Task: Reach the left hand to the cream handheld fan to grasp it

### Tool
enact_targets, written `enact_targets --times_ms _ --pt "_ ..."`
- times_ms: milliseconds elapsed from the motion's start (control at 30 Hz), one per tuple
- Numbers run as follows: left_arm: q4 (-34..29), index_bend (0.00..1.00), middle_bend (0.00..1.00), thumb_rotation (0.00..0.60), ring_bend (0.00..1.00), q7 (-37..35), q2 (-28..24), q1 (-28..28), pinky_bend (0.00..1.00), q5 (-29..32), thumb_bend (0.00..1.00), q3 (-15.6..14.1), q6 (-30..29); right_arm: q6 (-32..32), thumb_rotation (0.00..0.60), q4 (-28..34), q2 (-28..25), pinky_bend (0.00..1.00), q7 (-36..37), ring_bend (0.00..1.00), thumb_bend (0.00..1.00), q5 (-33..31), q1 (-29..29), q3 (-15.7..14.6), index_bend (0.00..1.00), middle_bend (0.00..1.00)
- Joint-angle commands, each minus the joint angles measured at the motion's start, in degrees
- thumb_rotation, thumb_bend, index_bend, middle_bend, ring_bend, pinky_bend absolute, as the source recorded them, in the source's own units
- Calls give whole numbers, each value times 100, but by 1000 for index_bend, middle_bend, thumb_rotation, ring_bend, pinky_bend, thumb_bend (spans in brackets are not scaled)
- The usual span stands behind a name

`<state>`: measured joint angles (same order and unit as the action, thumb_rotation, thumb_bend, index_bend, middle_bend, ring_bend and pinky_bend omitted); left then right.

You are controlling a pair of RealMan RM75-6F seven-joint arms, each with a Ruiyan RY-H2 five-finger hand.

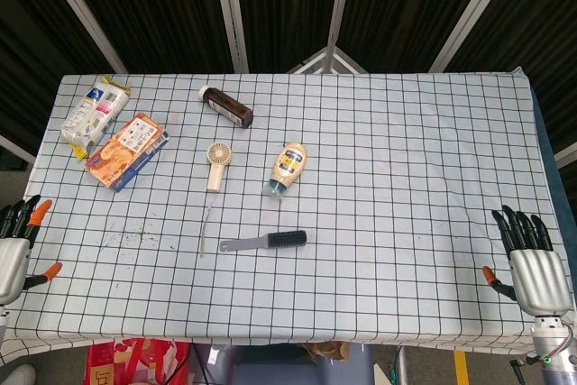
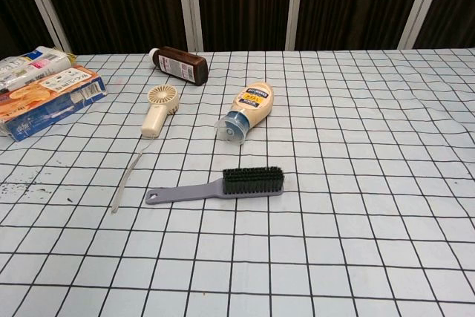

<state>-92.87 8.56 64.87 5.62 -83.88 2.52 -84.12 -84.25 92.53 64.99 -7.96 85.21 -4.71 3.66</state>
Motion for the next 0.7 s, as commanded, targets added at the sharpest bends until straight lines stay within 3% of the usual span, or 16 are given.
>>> enact_targets --times_ms 33,700 --pt "-4 0 0 600 0 5 -2 -2 48 -1 186 0 -4 -2 600 0 0 0 1 0 280 0 1 0 0 0" --pt "-54 0 0 600 0 102 3 3 49 -32 186 -42 26 -19 600 -23 0 0 43 0 279 27 11 -11 0 0"
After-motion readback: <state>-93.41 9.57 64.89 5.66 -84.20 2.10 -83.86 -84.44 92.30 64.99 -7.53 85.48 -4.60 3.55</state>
